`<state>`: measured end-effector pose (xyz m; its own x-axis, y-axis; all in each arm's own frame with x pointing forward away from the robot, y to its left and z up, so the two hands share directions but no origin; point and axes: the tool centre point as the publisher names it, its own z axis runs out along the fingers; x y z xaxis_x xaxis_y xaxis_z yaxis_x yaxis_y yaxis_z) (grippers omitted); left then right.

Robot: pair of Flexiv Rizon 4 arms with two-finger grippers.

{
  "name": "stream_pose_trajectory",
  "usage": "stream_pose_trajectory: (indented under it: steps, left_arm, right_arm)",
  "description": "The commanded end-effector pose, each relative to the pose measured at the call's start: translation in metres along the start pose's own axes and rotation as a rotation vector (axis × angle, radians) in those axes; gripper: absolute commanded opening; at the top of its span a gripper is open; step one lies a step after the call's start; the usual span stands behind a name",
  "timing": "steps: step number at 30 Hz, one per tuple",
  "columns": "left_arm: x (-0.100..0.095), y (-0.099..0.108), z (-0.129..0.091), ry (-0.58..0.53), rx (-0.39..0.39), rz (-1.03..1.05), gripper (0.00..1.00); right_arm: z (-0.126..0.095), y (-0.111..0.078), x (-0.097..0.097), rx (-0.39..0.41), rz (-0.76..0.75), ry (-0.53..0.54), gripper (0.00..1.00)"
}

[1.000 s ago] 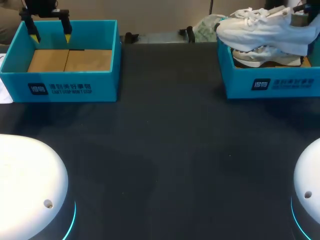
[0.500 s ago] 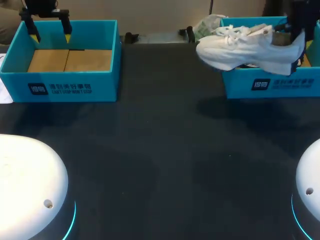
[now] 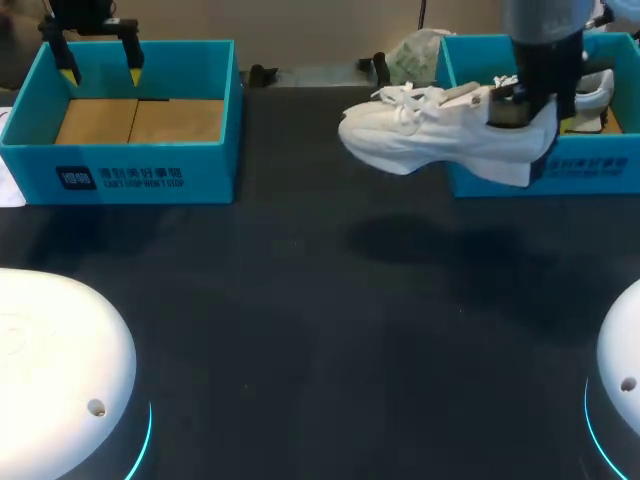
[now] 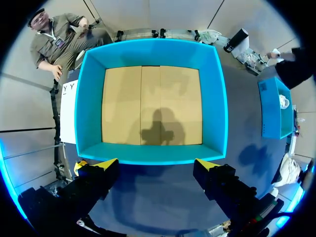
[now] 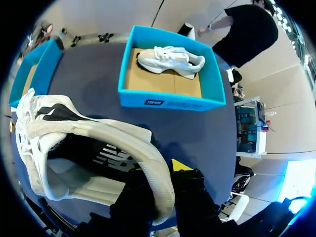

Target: Take the shoe out of the shoebox, open the shoe tongue, remove and reinsert the insole, then place the shoe into the shoebox

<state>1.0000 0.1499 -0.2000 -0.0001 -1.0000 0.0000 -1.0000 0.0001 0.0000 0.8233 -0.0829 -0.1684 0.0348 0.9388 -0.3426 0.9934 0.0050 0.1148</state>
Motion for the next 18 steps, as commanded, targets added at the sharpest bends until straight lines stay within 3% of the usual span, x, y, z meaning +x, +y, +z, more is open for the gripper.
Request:
stream_pose_trajectory:
  steps: [1, 18]
  left_arm:
    - [0.0, 0.0, 0.0, 0.0, 0.0, 0.0, 1.0]
    - [0.0, 0.0, 0.0, 0.0, 0.0, 0.0, 1.0]
  right_arm:
    - [-0.008, -0.016, 0.023, -0.002, 0.014, -0.016, 0.0]
    - [-0.018, -0.091, 0.107, 0.039, 0.074, -0.007, 0.0]
